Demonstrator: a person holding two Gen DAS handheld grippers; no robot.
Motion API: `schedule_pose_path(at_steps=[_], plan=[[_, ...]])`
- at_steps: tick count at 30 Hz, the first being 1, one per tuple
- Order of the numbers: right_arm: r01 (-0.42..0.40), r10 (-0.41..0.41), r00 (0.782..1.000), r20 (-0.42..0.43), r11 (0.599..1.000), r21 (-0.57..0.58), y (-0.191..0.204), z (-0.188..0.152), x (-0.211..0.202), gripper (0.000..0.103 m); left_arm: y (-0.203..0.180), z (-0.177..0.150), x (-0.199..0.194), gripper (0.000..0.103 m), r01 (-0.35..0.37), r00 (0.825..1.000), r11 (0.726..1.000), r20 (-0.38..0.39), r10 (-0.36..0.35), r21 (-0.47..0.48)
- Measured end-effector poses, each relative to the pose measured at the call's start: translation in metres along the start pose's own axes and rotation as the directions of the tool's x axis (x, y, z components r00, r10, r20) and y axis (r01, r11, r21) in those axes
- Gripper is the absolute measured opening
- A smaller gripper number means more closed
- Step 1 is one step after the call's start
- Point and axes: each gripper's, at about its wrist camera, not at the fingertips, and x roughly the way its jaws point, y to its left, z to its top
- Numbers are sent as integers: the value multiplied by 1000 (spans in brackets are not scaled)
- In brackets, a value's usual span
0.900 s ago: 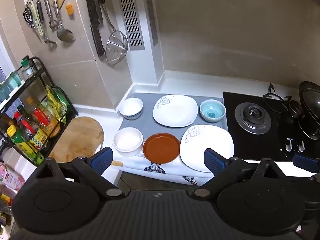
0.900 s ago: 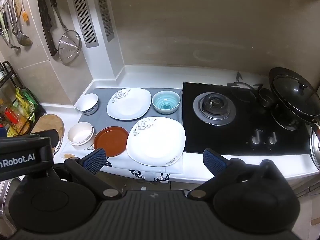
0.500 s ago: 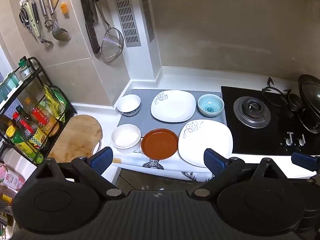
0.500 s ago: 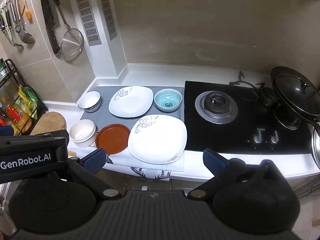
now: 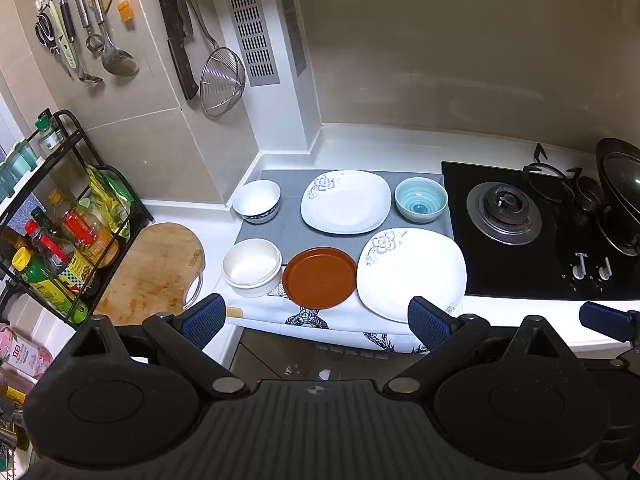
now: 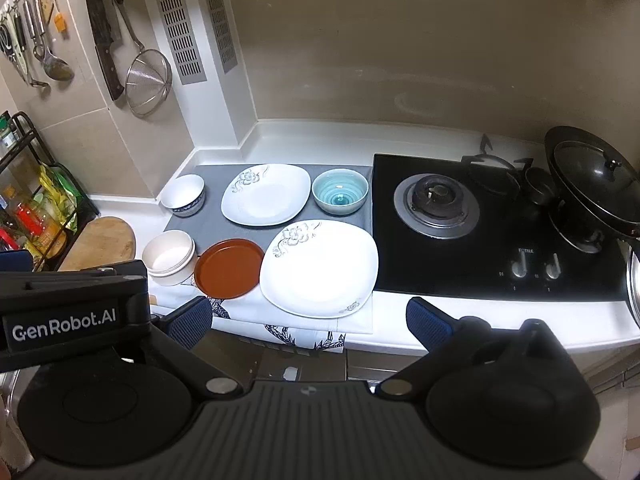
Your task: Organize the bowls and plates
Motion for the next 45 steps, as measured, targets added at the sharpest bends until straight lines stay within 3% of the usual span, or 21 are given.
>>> schedule_pose_path(at_steps=[20, 35, 45], plan=[[-4, 3, 999, -39, 1000, -6, 10, -13, 5, 103, 5, -15, 5, 98, -35, 999, 999, -38, 35, -14], [-16, 15, 999, -47, 1000, -24, 13, -13, 27, 103, 12, -22, 26, 98, 24, 999, 999, -37, -26, -46], [-44, 44, 999, -30, 999, -1, 13, -19, 42, 103, 8, -24, 35, 98, -28, 999, 999, -19, 27, -26]])
